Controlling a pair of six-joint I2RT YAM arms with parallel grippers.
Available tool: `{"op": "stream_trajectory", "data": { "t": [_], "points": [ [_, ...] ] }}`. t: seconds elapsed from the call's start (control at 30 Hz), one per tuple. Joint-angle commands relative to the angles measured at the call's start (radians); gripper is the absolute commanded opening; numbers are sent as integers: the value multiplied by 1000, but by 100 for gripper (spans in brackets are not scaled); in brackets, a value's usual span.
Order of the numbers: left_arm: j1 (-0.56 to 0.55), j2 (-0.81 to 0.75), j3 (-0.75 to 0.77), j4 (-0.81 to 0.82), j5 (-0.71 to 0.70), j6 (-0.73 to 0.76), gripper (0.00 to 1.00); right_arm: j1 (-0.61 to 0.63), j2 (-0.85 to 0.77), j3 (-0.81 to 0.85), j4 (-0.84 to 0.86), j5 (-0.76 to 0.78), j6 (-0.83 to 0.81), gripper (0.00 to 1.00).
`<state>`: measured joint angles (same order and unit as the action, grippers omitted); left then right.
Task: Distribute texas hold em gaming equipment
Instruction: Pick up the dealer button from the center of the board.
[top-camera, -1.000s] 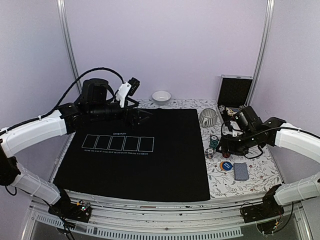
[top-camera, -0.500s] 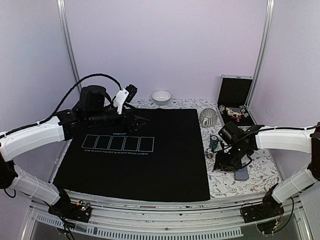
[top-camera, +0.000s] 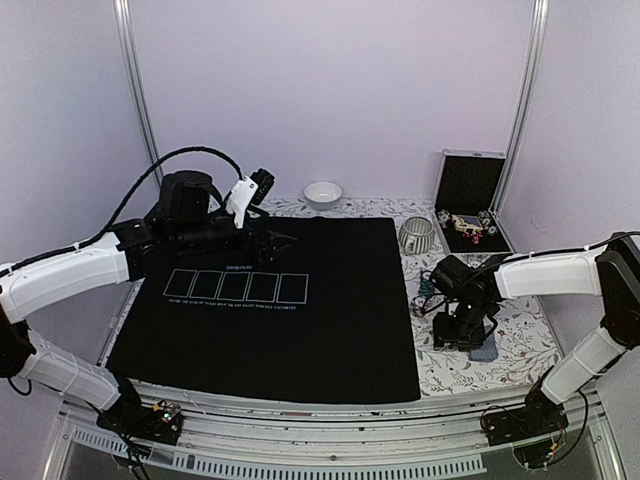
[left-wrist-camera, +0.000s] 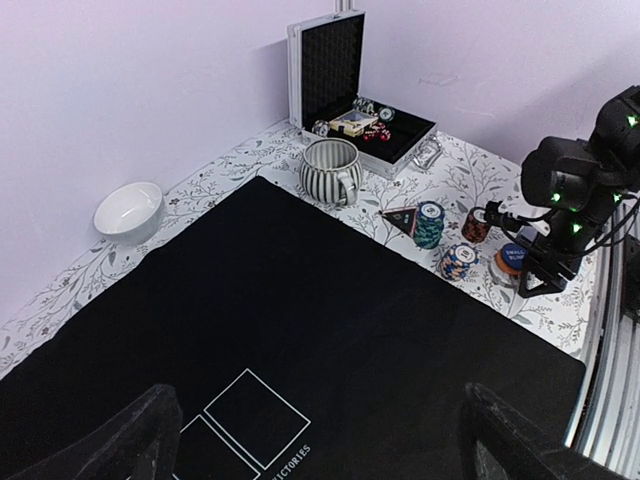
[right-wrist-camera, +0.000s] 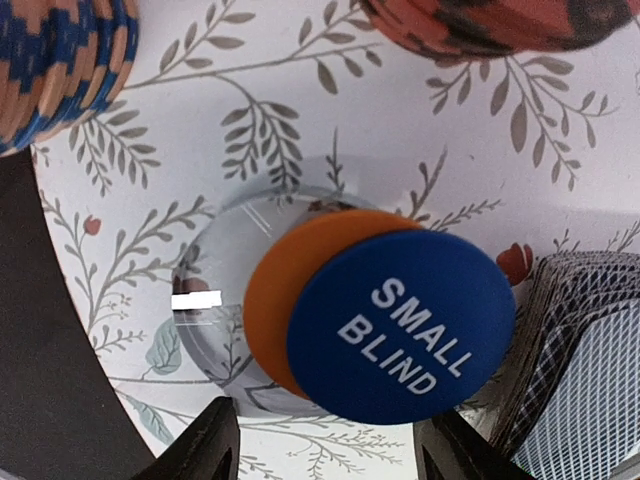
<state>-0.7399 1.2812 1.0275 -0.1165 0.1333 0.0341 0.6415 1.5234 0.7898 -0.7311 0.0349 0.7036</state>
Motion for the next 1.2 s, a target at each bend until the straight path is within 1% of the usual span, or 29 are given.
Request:
{"op": "stream_trajectory", "data": {
  "t": [0.0,0.13,0.4,0.53,0.73,1.07,1.17],
  "points": [
    [-15,-6,-12,16,-10,17,98,5,51,38,-30,94,1,63],
    [-16,-12,-15,19,-12,27,98,4,79,67,-22,127,-5,67],
    [-15,-14,-31,31,-24,41,98,6,142,104,41,83,-53,72],
    [-17,-19,-41,40,-33,51,98,5,151,100,49,88,-56,73],
    [-16,-17,-50,50,-36,55,98,-5,152,71,47,115,-53,73],
    [-16,-19,-52,51,-36,57,98,-18,177,93,48,141,-65,73],
    [-17,-18,-52,51,-39,58,98,-17,175,89,46,135,-63,66]
  ]
}}
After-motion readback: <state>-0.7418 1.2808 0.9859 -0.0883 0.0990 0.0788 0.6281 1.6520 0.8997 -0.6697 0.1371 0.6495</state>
